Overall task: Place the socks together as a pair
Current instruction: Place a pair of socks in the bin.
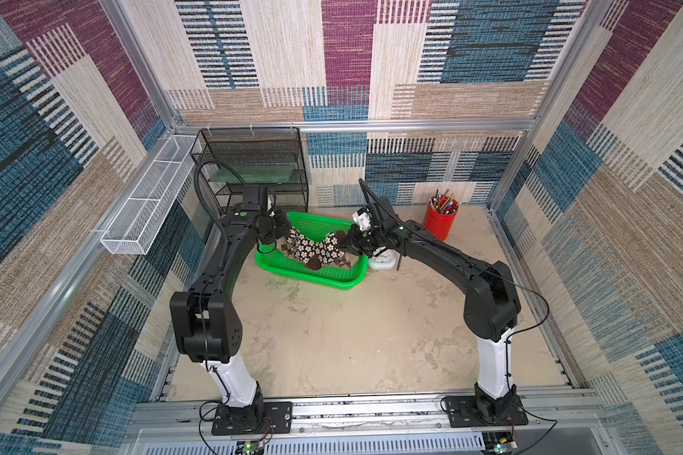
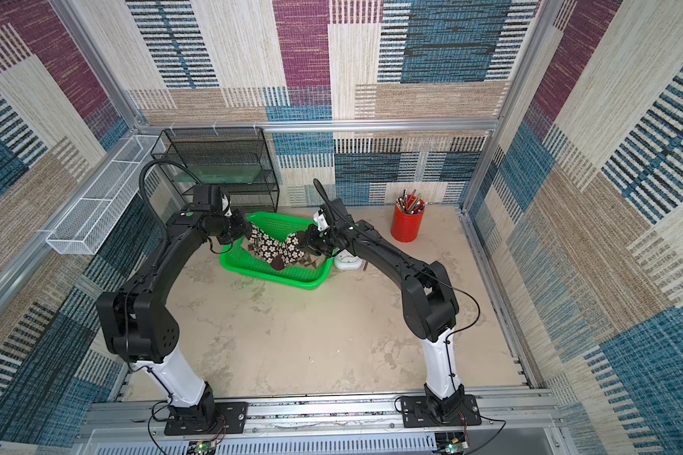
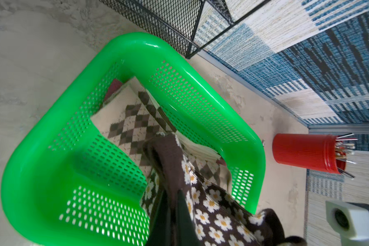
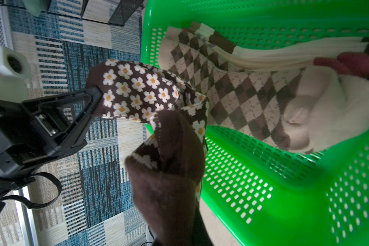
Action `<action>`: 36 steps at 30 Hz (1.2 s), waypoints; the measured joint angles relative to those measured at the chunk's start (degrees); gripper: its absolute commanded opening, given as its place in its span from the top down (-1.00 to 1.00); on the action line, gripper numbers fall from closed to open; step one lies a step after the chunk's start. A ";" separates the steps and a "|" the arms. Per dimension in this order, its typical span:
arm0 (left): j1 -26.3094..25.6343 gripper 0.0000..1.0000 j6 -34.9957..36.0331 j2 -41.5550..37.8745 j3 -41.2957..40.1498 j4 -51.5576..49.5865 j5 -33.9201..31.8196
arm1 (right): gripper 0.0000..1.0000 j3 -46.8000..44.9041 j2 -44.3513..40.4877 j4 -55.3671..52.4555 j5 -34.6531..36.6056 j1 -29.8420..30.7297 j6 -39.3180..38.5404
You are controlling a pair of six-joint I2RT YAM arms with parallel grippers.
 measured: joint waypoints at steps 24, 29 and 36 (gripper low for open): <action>0.76 -0.85 7.65 6.99 10.91 -5.09 -7.30 | -0.54 8.17 0.87 -16.09 14.93 -0.28 -4.48; 0.87 -1.00 7.15 -3.98 6.62 -2.82 -7.37 | -0.87 4.22 -8.87 -20.09 22.99 -0.39 -10.29; -0.09 -0.99 1.70 -29.46 -22.53 7.87 -5.38 | -0.93 -18.86 -27.30 -16.72 38.32 -4.07 -23.82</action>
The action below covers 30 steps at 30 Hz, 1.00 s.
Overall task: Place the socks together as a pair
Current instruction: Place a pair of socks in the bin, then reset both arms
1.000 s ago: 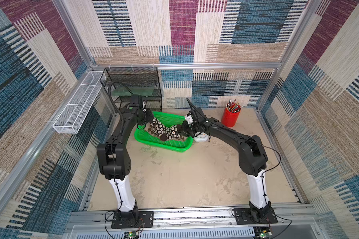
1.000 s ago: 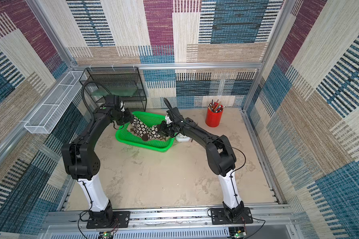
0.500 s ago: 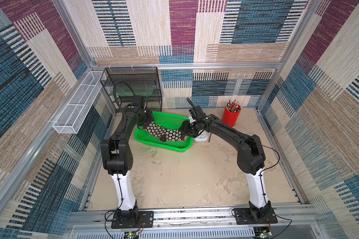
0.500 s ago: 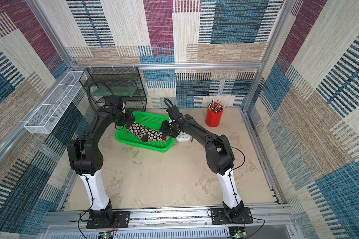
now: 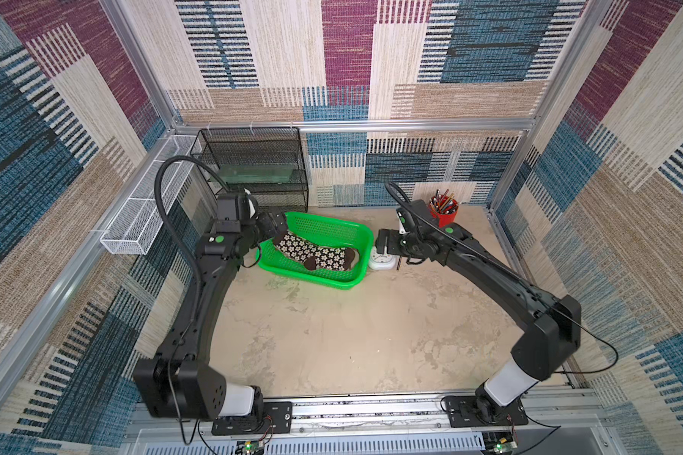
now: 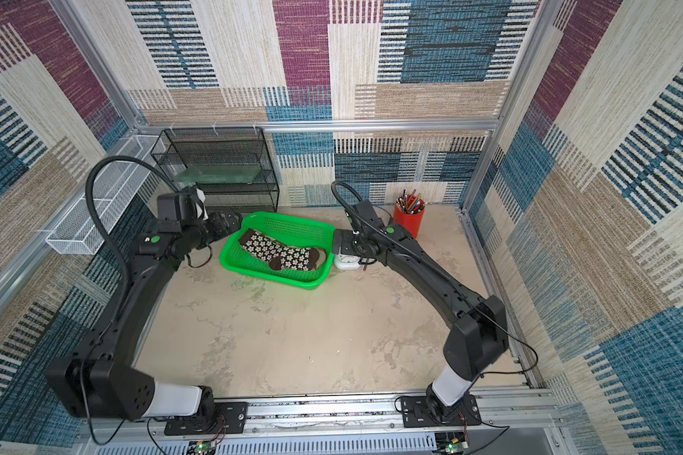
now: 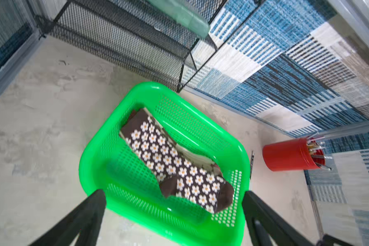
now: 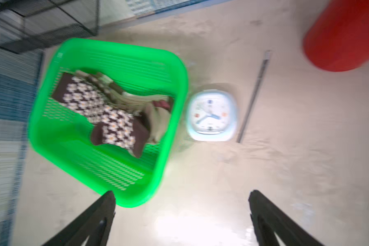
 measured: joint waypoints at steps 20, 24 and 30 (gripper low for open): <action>4.37 -0.99 19.91 -2.82 -51.89 42.95 -15.52 | -0.92 -68.70 -24.26 72.72 0.61 -28.48 -19.12; 5.33 -0.97 24.28 3.37 -50.58 55.82 -11.41 | -0.92 -68.57 -17.31 85.07 -1.70 -28.74 -22.12; 7.43 -0.97 26.40 12.61 -49.64 65.24 -1.60 | -0.92 -69.11 -7.89 99.84 -4.92 -31.56 -23.71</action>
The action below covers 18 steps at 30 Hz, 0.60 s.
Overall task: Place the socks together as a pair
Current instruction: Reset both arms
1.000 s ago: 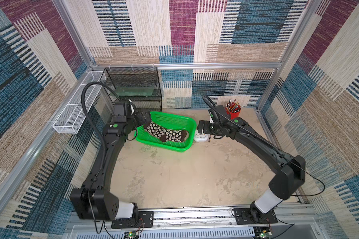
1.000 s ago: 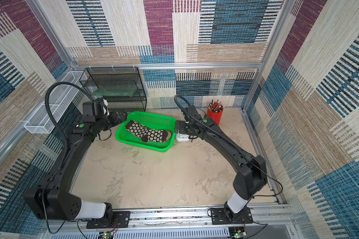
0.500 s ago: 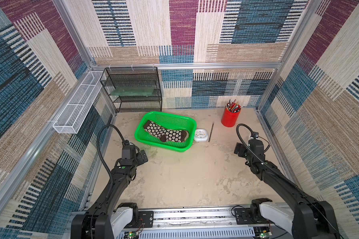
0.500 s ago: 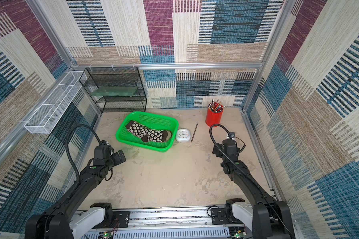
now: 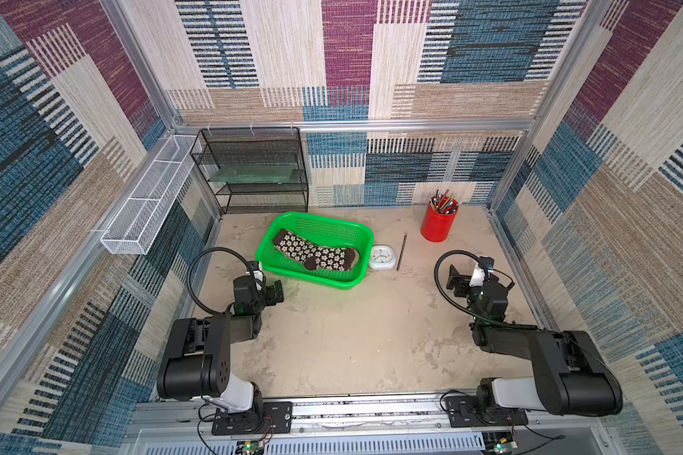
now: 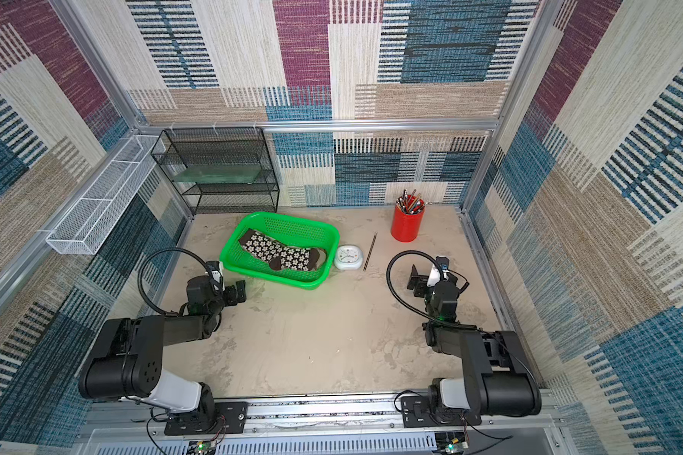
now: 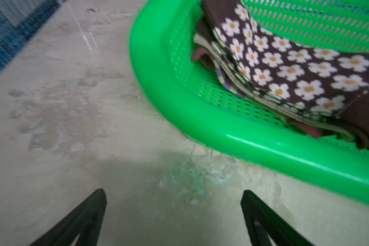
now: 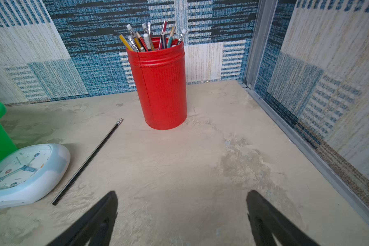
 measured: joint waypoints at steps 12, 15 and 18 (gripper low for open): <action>0.66 -0.97 0.79 -0.02 0.17 4.83 1.66 | -0.92 2.75 2.01 1.68 3.21 2.21 0.42; 0.66 -0.97 0.79 -0.02 0.17 4.83 2.29 | -0.92 2.82 2.08 1.68 4.94 2.49 0.42; 0.66 -0.97 0.79 -0.02 0.17 4.83 2.27 | -0.92 3.02 2.23 1.66 4.96 1.09 0.48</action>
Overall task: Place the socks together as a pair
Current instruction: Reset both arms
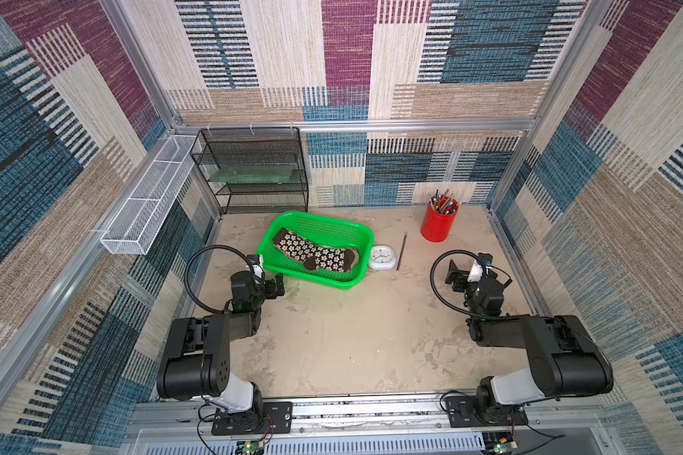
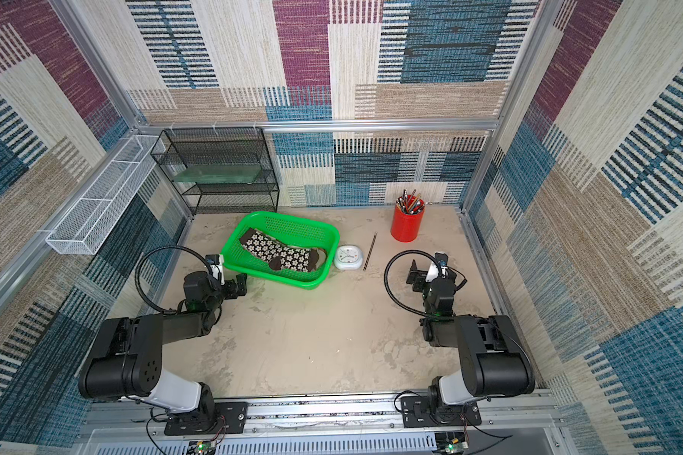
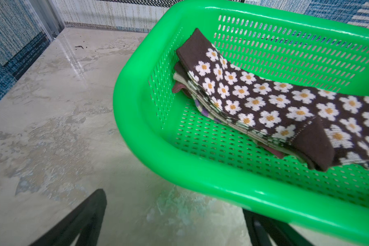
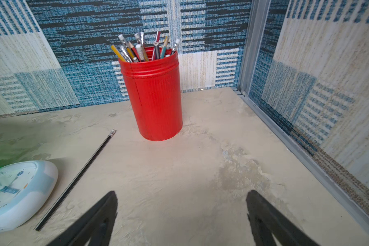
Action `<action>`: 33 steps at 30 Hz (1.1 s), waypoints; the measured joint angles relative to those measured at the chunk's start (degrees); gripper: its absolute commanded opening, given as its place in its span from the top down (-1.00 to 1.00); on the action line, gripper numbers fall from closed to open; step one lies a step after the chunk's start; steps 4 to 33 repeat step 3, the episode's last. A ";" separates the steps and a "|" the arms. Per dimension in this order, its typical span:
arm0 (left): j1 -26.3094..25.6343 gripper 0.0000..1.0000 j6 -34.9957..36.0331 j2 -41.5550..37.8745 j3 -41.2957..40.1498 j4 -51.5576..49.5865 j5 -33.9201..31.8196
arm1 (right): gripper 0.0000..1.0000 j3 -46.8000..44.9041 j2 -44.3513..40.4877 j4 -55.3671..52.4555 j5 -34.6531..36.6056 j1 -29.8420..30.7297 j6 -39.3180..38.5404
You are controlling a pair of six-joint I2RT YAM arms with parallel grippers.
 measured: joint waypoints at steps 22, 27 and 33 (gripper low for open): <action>0.00 -0.97 0.00 0.00 0.00 0.00 0.00 | -0.92 -0.13 0.00 0.00 0.22 -0.02 0.22; 0.00 -0.97 0.00 0.00 0.00 0.00 0.00 | -0.92 -0.13 0.00 0.00 0.22 -0.02 0.22; 0.00 -0.97 0.00 0.00 0.00 0.00 0.00 | -0.92 -0.13 0.00 0.00 0.22 -0.02 0.22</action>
